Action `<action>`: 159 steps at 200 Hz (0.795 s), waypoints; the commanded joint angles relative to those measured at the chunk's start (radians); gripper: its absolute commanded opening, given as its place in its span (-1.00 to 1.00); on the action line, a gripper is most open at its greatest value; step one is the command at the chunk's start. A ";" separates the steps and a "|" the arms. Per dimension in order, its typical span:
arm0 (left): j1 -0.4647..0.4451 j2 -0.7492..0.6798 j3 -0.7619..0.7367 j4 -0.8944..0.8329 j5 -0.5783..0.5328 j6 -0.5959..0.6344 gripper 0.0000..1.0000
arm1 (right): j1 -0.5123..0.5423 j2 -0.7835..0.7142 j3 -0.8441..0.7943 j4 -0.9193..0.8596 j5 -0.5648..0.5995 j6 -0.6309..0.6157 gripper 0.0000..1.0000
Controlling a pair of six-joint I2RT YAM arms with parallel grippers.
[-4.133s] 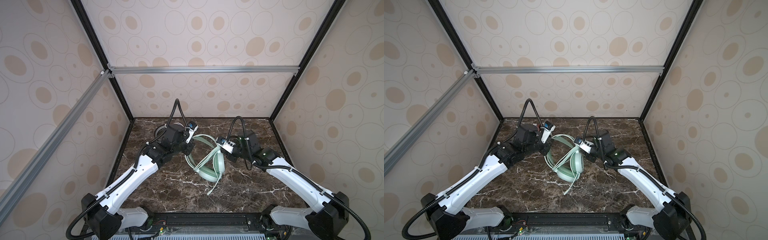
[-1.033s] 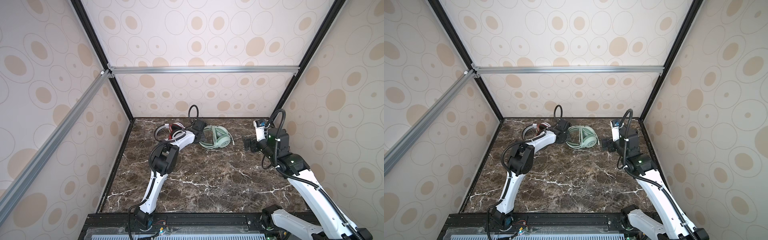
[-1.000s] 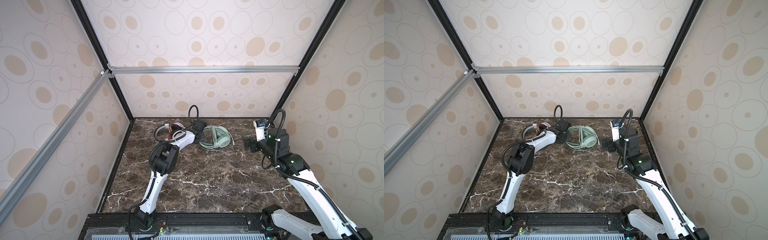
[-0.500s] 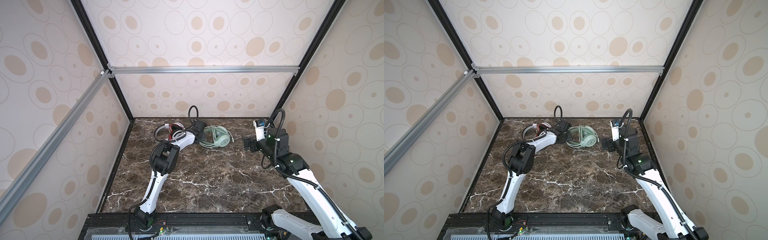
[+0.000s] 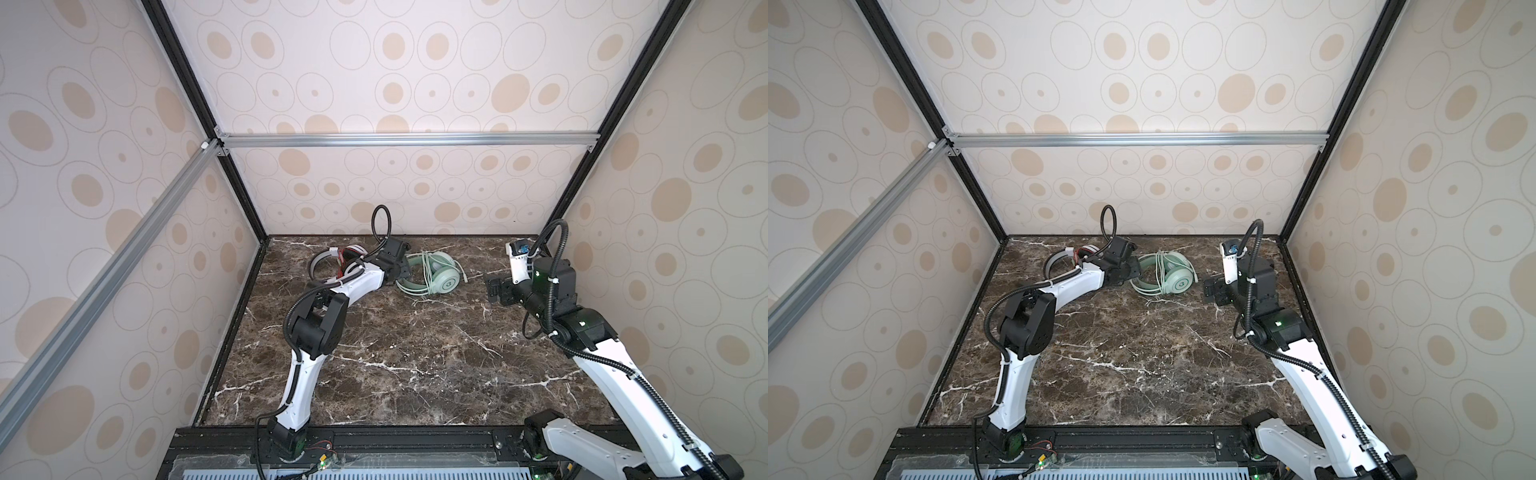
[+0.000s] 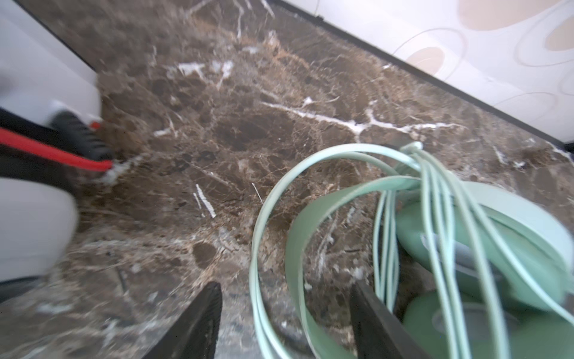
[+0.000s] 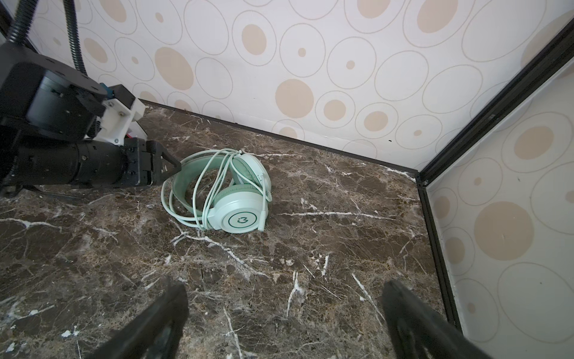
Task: Wrap the headphones
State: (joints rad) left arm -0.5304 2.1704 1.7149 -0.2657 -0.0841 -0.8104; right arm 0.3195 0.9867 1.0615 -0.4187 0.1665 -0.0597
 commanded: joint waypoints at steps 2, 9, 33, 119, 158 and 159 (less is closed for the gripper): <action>-0.013 -0.106 -0.069 0.036 -0.016 0.011 0.43 | -0.001 -0.033 -0.025 0.001 0.025 0.022 0.99; -0.020 -0.136 -0.100 0.043 -0.018 0.015 0.50 | -0.002 -0.041 -0.032 -0.001 0.032 0.029 0.99; -0.050 -0.261 -0.209 0.054 -0.033 0.037 0.69 | -0.001 -0.085 -0.079 0.000 0.077 0.064 0.99; -0.168 -0.982 -0.783 0.061 -0.225 0.339 0.96 | -0.003 -0.238 -0.460 0.151 0.394 0.183 0.99; -0.072 -1.301 -0.983 0.001 -0.414 0.396 0.96 | -0.007 -0.203 -0.641 0.371 0.467 0.224 0.99; -0.068 -1.306 -0.987 -0.001 -0.419 0.395 0.96 | -0.008 -0.201 -0.646 0.378 0.468 0.224 0.99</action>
State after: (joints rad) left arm -0.6636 0.9691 0.8001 -0.2165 -0.3458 -0.4873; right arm 0.3183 0.7639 0.4934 -0.2230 0.5426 0.1162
